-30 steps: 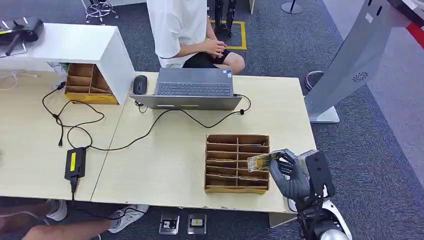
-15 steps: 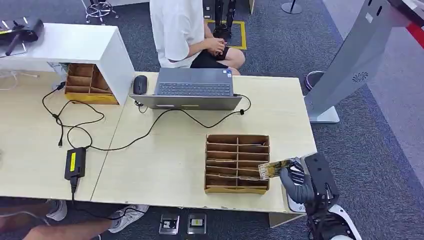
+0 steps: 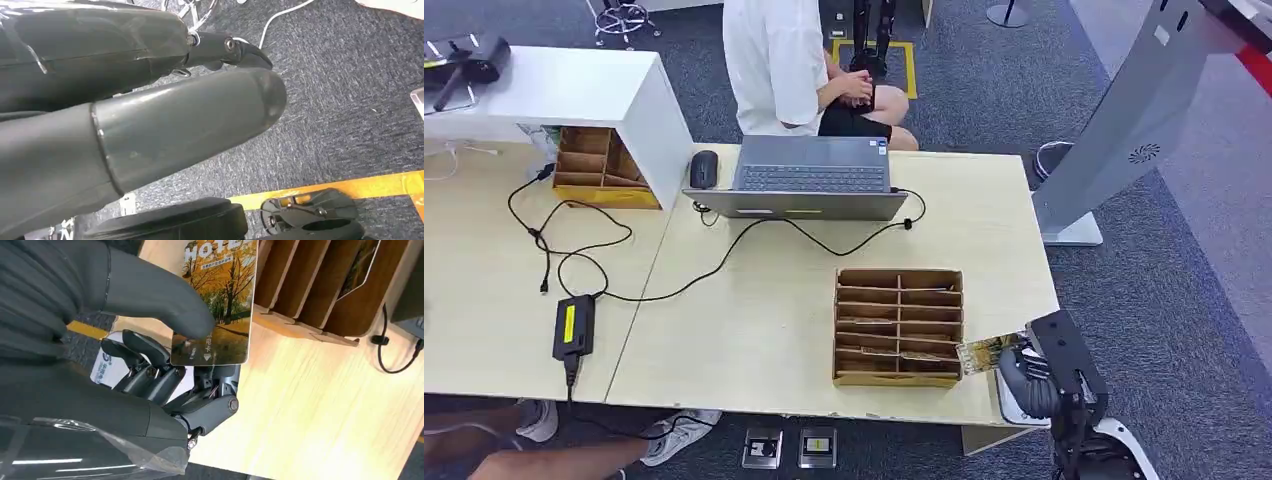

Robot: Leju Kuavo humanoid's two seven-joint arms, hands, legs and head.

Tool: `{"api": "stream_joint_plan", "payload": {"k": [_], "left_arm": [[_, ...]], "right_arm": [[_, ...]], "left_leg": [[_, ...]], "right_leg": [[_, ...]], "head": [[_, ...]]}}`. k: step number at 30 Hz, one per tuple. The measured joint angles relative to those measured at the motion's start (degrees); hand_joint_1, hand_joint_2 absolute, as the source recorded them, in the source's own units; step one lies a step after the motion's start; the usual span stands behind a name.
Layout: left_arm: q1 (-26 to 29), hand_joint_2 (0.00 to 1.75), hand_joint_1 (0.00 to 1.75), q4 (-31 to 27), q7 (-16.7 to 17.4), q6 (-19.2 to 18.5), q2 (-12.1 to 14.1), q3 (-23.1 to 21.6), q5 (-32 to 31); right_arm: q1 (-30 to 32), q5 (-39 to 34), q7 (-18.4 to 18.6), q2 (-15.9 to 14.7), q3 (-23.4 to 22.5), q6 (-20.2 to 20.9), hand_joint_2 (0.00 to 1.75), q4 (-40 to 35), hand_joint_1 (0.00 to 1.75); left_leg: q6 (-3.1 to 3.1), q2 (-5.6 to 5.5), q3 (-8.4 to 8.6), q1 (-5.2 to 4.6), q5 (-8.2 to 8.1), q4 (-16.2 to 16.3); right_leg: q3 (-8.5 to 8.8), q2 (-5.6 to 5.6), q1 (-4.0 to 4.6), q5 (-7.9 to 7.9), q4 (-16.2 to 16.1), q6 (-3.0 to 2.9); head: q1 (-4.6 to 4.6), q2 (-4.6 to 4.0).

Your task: Pass the card to the sensor for recognition and then transmit it.

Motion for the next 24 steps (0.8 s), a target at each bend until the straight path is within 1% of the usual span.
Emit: {"api": "stream_joint_plan", "payload": {"k": [7,12,24], "left_arm": [[0.0,0.00,0.00,0.0,0.0,-0.2,0.0,0.0,-0.6],[0.0,0.00,0.00,0.0,0.0,-0.2,0.0,0.0,-0.9],[0.0,0.00,0.00,0.0,0.0,-0.2,0.0,0.0,-1.1]], "right_arm": [[0.3,0.4,2.4,-0.7,0.6,0.5,1.75,0.7,1.75],[0.0,0.8,4.2,-1.3,2.0,2.2,1.75,3.1,1.75],[-2.0,1.1,4.5,-1.5,3.6,3.6,1.75,8.3,1.75]], "left_leg": [[0.03,0.00,-0.01,0.00,-0.04,0.0],[0.02,-0.01,-0.02,-0.01,-0.06,0.0],[0.03,-0.01,0.00,0.00,-0.08,0.0]], "right_leg": [[0.00,0.01,0.00,-0.05,0.0,0.02],[0.01,-0.01,-0.01,-0.09,0.0,0.01],[0.01,0.00,0.00,-0.10,0.0,0.01]], "head": [[0.00,0.00],[0.00,0.00],[0.00,0.02]]}}
